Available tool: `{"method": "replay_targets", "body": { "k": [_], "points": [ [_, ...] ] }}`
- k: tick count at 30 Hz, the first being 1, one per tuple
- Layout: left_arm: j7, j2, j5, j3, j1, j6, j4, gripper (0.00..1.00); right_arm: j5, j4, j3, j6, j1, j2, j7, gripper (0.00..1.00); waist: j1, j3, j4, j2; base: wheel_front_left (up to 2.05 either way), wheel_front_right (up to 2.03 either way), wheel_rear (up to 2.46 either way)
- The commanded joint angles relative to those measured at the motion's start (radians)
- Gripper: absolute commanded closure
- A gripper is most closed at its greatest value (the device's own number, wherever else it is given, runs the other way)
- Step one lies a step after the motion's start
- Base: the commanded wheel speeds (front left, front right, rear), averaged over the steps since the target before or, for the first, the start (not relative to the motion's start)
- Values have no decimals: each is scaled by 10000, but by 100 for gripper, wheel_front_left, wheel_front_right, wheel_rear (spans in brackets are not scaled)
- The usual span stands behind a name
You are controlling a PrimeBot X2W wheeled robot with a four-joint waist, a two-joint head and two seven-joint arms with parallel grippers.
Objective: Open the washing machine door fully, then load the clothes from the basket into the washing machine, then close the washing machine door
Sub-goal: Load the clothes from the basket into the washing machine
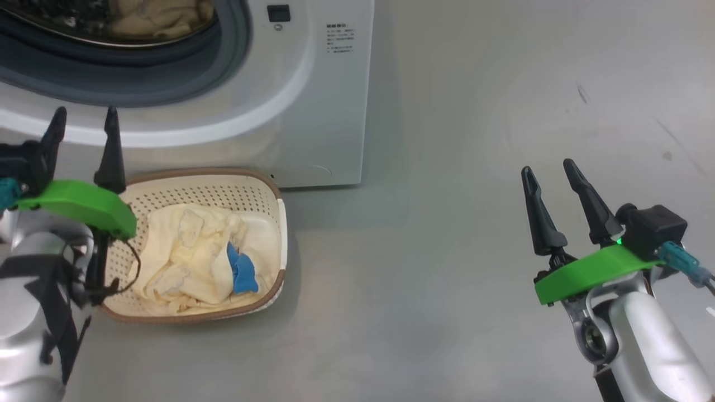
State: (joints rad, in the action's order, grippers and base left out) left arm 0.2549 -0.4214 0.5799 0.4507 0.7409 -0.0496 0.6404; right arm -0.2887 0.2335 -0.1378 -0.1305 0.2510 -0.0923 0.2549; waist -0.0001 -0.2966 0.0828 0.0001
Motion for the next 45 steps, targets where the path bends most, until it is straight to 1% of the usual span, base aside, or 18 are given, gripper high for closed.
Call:
{"method": "replay_targets", "body": {
  "k": [1, 2, 3, 11, 17, 20, 24, 30, 36, 37, 39, 45],
  "points": [
    [67, -396, -131, -601, -264, 227, -768, 0, 59, -274, -138, -2, -152, -137, 26, 0, 1, 656, -345, -1, 0, 0, 0],
    [67, -385, -192, -730, -562, 327, -1110, 0, 53, -279, -130, -2, -217, -140, 18, 0, 1, 810, -377, -1, 0, 0, 0],
    [67, -385, -192, -730, -562, 327, -1110, 0, 53, -279, -130, -2, -217, -140, 18, 0, 1, 810, -377, -1, 0, 0, 0],
    [68, -173, -407, -1350, -3185, 846, -3071, 0, -72, -402, -70, -2, -849, -204, -147, 0, 1, 1888, -573, -1, 0, 0, 0],
    [68, 204, -479, -1690, -4599, 1084, -4084, 0, -108, -530, 37, -2, -1311, -190, -266, 0, 1, 2492, -628, -1, 0, 0, 0],
    [68, 318, -638, -1803, -5144, 1129, -4426, 0, -123, -603, 16, -2, -1469, -146, -320, 0, 1, 2698, -582, -1, 0, 0, 0],
    [68, 613, -856, -2149, -5763, 929, -4974, 0, -143, -694, 94, -2, -1607, -97, -337, 0, 1, 2844, -478, -1, 0, 0, 0],
    [68, 1169, -1437, -2633, -6591, 532, -5295, 0, -154, -786, 161, -2, -1746, -54, -356, 0, 1, 2893, -346, -1, 0, 0, 0],
    [68, 1772, -1885, -3016, -6944, 5, -5311, 0, -142, -858, 261, -2, -1855, -73, -399, 0, 1, 2922, -345, -1, 0, 0, 0],
    [68, 1772, -1885, -3016, -6944, 5, -5311, 0, -142, -858, 261, -2, -1855, -73, -399, 0, 1, 2922, -345, -1, 0, 0, 0],
    [68, 1973, -2061, -3181, -6993, -201, -5206, 0, -117, -859, 268, -2, -1856, -66, -431, 0, 1, 2946, -347, -1, 0, 0, 0],
    [68, 2256, -2313, -3456, -7018, -494, -5062, 0, -122, -825, 206, -2, -1844, -22, -428, 0, 1, 2984, -344, -1, 0, 0, 0]
  ]
}}
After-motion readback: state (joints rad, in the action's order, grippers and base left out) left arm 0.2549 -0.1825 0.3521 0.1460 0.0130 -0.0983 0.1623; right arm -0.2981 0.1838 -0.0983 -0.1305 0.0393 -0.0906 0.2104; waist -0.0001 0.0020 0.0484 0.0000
